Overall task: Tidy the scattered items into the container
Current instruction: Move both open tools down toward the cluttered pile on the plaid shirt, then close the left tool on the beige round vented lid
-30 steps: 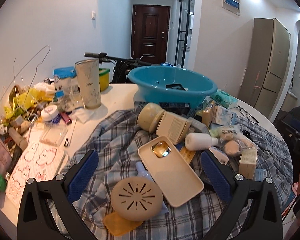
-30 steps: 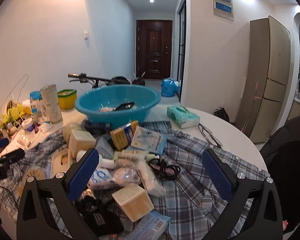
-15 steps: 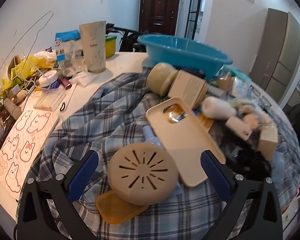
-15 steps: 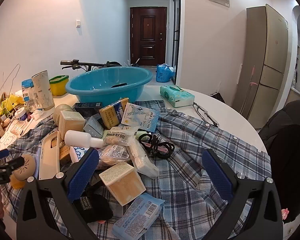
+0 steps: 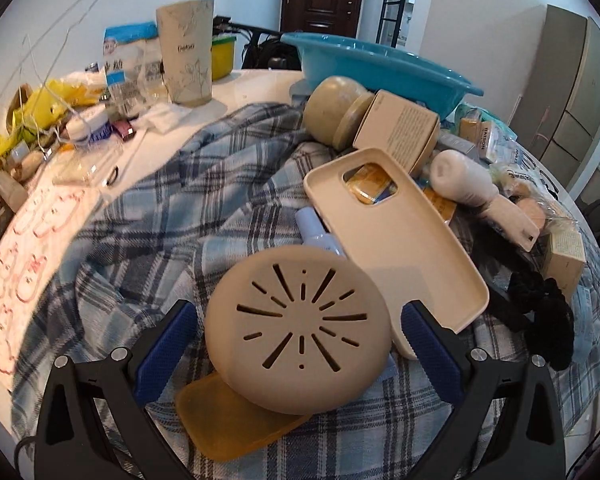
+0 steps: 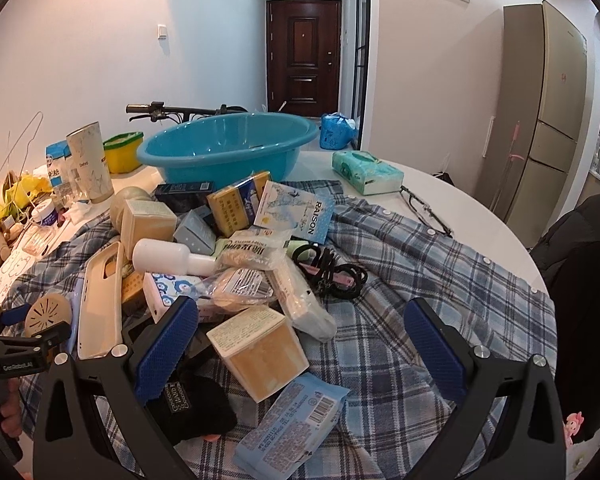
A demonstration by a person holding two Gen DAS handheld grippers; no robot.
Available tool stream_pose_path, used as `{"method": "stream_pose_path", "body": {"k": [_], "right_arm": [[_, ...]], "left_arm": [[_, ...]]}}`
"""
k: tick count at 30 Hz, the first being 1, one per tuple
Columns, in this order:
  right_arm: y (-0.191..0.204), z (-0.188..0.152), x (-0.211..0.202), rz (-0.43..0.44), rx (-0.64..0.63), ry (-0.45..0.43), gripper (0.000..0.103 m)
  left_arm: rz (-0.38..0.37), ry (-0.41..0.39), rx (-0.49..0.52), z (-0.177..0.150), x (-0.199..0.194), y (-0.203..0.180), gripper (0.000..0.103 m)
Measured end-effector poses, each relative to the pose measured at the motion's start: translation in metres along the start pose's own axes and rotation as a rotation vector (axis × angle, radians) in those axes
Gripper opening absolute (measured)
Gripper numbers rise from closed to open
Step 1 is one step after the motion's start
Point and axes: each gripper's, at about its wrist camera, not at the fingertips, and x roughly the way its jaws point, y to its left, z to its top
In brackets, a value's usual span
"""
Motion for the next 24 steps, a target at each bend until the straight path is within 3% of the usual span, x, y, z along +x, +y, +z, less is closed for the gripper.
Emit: {"method": "stream_pose_path", "body": {"k": [2,4,6,12,24], "right_arm": [[0.002,-0.002,0.004,0.002,-0.001,0.011,0.102],[0.003,-0.004,0.006,0.005,0.0,0.02,0.102],[0.003,-0.005,0.008,0.007,0.002,0.027,0.102],[0.002,-0.007,0.012,0.008,0.011,0.04,0.102],[0.004,-0.009,0.019,0.023,0.01,0.063,0.102]], "left_arm": [[-0.004,-0.005,-0.021,-0.001,0.001,0.002,0.101],[-0.004,-0.013,-0.026,0.0,0.0,0.003,0.09],[-0.01,-0.006,-0.009,0.0,0.0,0.001,0.085],[0.007,-0.03,0.056,-0.001,-0.006,-0.012,0.083],[-0.038,-0.107,0.048,0.016,-0.026,-0.023,0.083]]}}
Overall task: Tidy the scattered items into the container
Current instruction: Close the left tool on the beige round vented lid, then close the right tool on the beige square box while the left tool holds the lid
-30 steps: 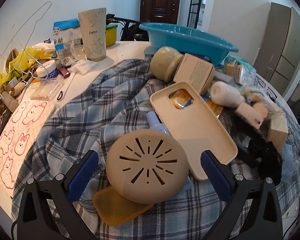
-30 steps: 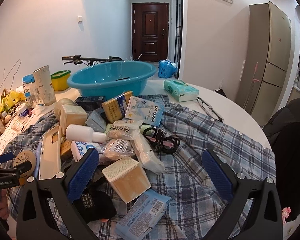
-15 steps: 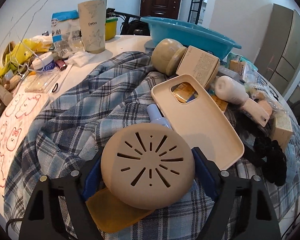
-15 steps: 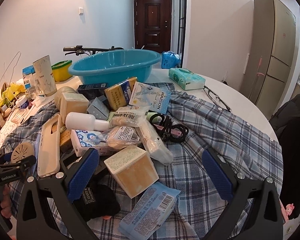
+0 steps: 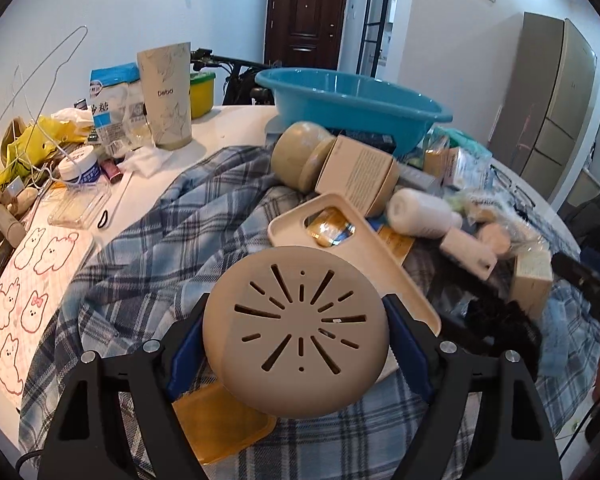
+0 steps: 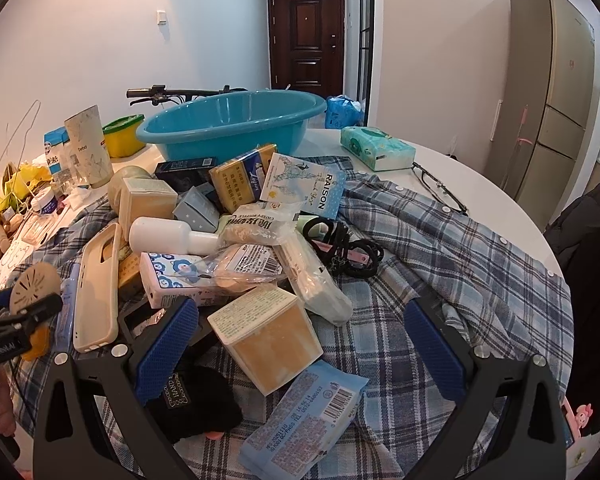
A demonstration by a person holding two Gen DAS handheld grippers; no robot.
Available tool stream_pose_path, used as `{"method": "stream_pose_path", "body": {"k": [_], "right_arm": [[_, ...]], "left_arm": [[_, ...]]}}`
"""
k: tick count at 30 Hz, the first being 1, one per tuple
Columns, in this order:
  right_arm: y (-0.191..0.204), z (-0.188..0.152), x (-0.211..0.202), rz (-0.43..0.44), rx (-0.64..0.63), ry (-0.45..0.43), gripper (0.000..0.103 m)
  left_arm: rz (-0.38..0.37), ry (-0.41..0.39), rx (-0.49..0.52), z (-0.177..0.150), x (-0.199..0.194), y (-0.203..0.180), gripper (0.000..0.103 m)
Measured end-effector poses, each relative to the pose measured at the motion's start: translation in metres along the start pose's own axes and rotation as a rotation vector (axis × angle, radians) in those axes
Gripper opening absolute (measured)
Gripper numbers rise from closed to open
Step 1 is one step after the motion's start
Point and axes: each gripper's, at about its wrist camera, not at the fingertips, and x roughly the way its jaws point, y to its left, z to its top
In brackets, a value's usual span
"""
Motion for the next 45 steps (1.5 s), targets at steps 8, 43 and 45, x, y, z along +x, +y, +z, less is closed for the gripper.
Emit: {"method": "stream_pose_path", "body": {"k": [8,43,45], "right_arm": [[0.005,-0.005,0.015,0.008,-0.022,0.043,0.102],[-0.015,-0.013,0.05,0.307,0.103,0.144,0.065],[-0.015,-0.015,0.053,0.344,0.116,0.162,0.069]], "left_arm": [[-0.032,-0.001,0.011,0.002,-0.001,-0.01,0.083],[-0.043,0.023,0.033,0.0,0.004,-0.018,0.083],[-0.044,0.023,0.035,0.0,0.004,-0.019,0.083]]}}
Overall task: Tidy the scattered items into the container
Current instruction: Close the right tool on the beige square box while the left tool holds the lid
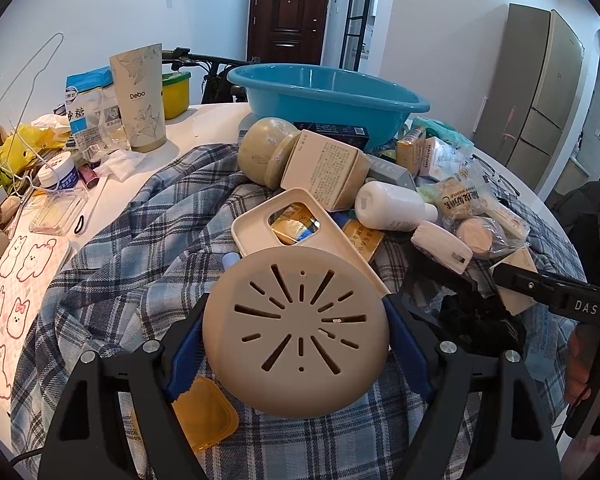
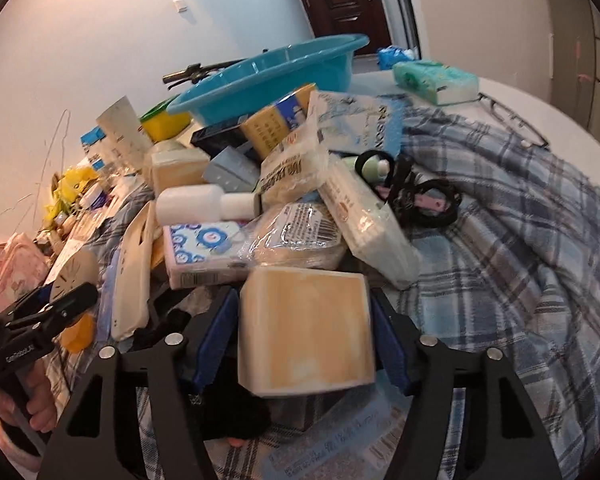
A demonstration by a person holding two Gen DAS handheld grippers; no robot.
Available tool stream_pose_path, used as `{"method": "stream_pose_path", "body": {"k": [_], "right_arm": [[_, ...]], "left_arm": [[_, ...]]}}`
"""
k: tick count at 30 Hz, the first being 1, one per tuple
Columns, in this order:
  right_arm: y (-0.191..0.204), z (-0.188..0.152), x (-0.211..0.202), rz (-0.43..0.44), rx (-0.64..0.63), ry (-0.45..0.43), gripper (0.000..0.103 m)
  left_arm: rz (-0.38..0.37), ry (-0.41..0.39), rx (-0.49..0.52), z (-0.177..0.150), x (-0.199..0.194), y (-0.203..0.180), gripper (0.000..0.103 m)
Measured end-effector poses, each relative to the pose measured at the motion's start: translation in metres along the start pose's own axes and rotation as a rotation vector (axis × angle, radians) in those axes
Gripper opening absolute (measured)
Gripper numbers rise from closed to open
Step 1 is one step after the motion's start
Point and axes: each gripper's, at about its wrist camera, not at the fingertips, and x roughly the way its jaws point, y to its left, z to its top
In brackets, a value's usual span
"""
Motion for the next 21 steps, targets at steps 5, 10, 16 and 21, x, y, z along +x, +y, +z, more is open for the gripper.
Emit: {"method": "stream_pose_path", "body": {"k": [5,10,16,21], "right_arm": [[-0.003,-0.002,0.005,0.024,0.03,0.007,0.073],[-0.017,-0.002,0.007,0.122,0.109,-0.035,0.073],[-0.012,-0.003,0.008,0.134,0.091,-0.05,0.05],[-0.006,-0.003,0.001,0.076,0.056,-0.065,0.05]], "left_arm": [[0.0,-0.001,-0.002,0.0,0.0,-0.001,0.083],[0.0,0.0,0.001,0.0,0.0,-0.001,0.083],[-0.004,-0.002,0.001,0.001,0.0,-0.003,0.083],[-0.019,-0.02,0.004,0.007,-0.003,-0.009,0.083]]}}
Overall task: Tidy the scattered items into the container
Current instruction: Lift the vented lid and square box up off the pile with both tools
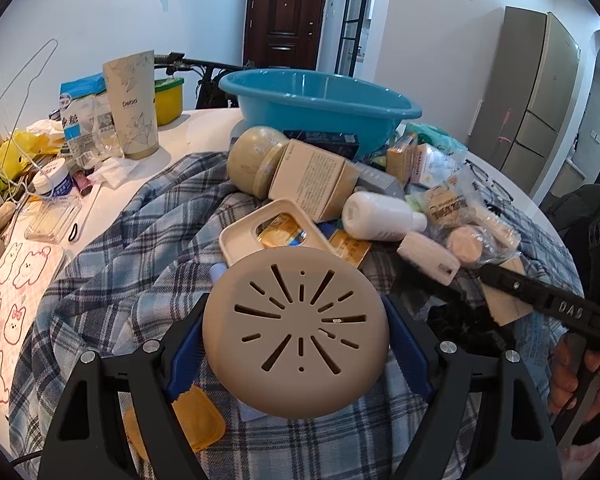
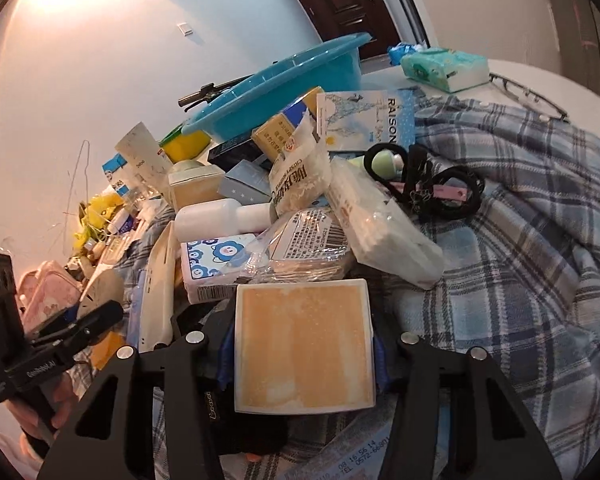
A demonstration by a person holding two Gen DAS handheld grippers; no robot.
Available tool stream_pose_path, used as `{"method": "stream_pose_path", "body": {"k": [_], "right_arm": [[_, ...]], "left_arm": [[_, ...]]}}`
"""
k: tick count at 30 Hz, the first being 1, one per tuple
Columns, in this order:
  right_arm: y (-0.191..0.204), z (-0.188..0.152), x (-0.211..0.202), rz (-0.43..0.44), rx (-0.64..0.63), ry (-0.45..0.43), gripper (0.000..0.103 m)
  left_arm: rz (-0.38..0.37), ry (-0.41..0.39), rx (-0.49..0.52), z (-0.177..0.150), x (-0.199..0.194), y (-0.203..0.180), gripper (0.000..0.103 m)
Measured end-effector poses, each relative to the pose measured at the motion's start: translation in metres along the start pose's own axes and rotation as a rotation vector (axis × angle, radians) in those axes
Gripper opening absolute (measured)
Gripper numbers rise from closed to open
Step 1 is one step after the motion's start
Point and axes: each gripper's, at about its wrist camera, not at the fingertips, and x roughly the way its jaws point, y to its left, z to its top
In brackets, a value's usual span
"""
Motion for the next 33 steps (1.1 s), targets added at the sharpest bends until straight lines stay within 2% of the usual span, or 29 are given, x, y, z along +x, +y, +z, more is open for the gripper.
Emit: {"method": "stream_pose_path", "body": {"k": [10,15,23,33], "right_arm": [[0.031,0.0,-0.017,-0.274,-0.211,-0.065,0.05],[0.045,0.0,-0.024,-0.361,-0.285,-0.098,0.05],[0.057,0.007,-0.031,-0.35,-0.309,-0.126,0.05],[0.072,0.033,-0.04,-0.342,-0.338,-0.199,0.05]], "left_arm": [[-0.011,-0.037,0.005,0.008,-0.006,-0.01,0.083],[-0.01,-0.038,0.004,0.008,-0.006,-0.01,0.083],[-0.009,-0.056,-0.008,0.014,-0.009,-0.008,0.083],[0.015,-0.159,-0.007,0.047,-0.026,-0.007,0.083]]}}
